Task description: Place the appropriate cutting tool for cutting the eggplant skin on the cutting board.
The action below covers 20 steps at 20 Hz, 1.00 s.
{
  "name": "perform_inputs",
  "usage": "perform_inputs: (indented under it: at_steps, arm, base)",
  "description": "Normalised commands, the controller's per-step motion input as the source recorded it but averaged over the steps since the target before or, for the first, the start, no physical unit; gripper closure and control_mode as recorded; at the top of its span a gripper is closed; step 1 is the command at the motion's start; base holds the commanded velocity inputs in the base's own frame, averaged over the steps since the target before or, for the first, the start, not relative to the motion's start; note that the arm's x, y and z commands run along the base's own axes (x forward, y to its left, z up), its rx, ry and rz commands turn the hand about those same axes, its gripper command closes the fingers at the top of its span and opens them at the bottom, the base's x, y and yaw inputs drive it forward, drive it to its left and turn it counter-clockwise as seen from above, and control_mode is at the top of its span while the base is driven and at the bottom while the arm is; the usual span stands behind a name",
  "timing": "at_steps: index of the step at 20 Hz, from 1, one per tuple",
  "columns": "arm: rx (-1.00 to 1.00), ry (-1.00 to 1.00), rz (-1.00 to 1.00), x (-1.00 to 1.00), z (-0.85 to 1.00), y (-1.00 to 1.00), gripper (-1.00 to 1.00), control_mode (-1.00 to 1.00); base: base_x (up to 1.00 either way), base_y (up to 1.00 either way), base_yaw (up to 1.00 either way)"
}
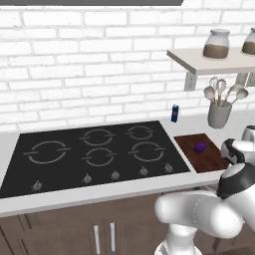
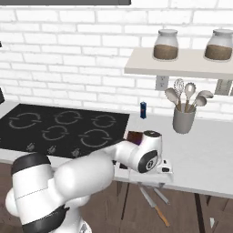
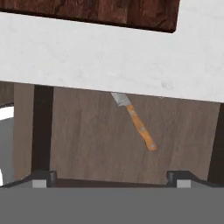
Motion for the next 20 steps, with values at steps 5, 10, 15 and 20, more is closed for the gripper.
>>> perform_inputs:
  at_steps: [5, 10, 15, 20]
  arm:
    - [-0.03, 0.03, 0.0, 0.0, -0.33, -0.49, -1.0, -1.0]
    - [0.0, 0.01, 0.0, -0.02, -0.28, -0.63, -1.0, -1.0]
    - [-0.02, 0.02, 0.0, -0.06, -0.27, -0.39, -1.0, -1.0]
    - [0.0, 0.0, 0.0, 0.0, -0.18, -0.14, -1.0, -1.0]
  base:
    - [0.0, 0.0, 0.0]
    - [0.0, 0.0, 0.0]
    - [0.0, 0.0, 0.0]
    - [0.0, 0.0, 0.0]
